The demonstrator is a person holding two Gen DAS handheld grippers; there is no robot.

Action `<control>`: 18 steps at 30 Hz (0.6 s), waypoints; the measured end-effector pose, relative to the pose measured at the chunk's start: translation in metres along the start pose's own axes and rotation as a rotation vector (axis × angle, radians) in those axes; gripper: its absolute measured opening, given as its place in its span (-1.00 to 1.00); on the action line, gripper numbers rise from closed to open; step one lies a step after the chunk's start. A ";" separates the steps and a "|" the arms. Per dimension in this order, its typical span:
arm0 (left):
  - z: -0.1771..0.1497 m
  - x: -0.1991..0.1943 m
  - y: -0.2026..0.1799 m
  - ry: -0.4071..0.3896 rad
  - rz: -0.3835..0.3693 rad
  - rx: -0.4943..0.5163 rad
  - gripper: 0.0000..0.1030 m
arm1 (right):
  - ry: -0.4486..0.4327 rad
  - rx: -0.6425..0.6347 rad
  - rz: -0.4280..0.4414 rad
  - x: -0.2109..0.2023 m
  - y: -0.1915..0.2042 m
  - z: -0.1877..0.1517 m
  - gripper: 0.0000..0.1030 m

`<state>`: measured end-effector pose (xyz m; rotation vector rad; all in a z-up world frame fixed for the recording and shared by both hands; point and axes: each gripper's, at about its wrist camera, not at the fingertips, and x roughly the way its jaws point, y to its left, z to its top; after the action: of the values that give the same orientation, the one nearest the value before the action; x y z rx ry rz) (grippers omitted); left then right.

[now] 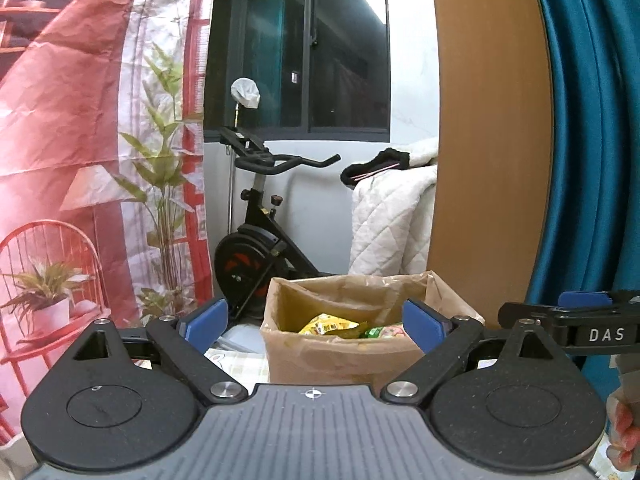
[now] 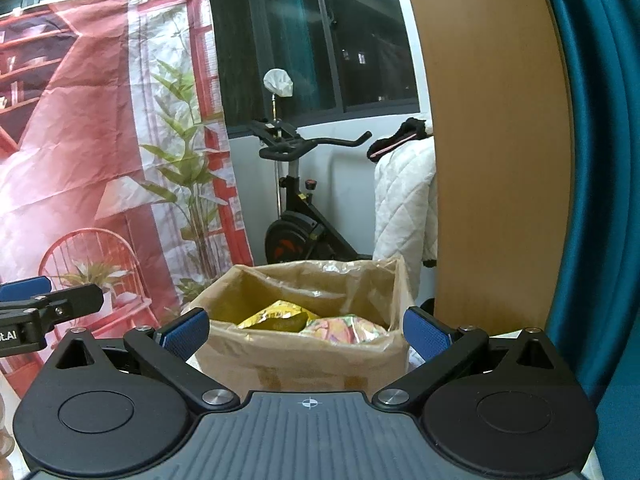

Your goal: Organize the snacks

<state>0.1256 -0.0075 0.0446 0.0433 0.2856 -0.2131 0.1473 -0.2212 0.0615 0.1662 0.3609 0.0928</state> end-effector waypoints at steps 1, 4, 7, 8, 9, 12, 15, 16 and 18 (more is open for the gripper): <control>-0.001 -0.002 0.000 0.001 0.001 0.000 0.85 | 0.001 -0.002 0.000 -0.002 0.001 -0.001 0.99; -0.001 -0.007 0.000 -0.007 0.024 0.008 0.85 | 0.000 -0.007 -0.001 -0.007 0.005 -0.003 0.99; -0.001 -0.011 0.000 -0.010 0.033 0.010 0.85 | -0.004 -0.007 0.002 -0.011 0.009 -0.004 0.99; -0.001 -0.013 0.000 -0.013 0.034 0.011 0.85 | -0.004 -0.009 0.002 -0.012 0.010 -0.004 0.99; -0.002 -0.014 -0.001 -0.015 0.035 0.013 0.85 | -0.004 -0.012 0.002 -0.013 0.011 -0.005 0.99; -0.002 -0.018 -0.002 -0.019 0.042 0.015 0.85 | -0.003 -0.016 0.004 -0.016 0.012 -0.005 0.99; -0.002 -0.020 -0.002 -0.018 0.039 0.012 0.85 | -0.003 -0.016 0.010 -0.018 0.012 -0.005 0.99; -0.002 -0.020 -0.002 -0.017 0.039 0.010 0.85 | -0.003 -0.018 0.011 -0.019 0.013 -0.005 0.99; -0.002 -0.021 -0.003 -0.014 0.038 0.004 0.86 | -0.003 -0.019 0.011 -0.020 0.014 -0.005 0.99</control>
<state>0.1044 -0.0061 0.0490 0.0512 0.2704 -0.1766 0.1262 -0.2095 0.0660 0.1492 0.3555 0.1067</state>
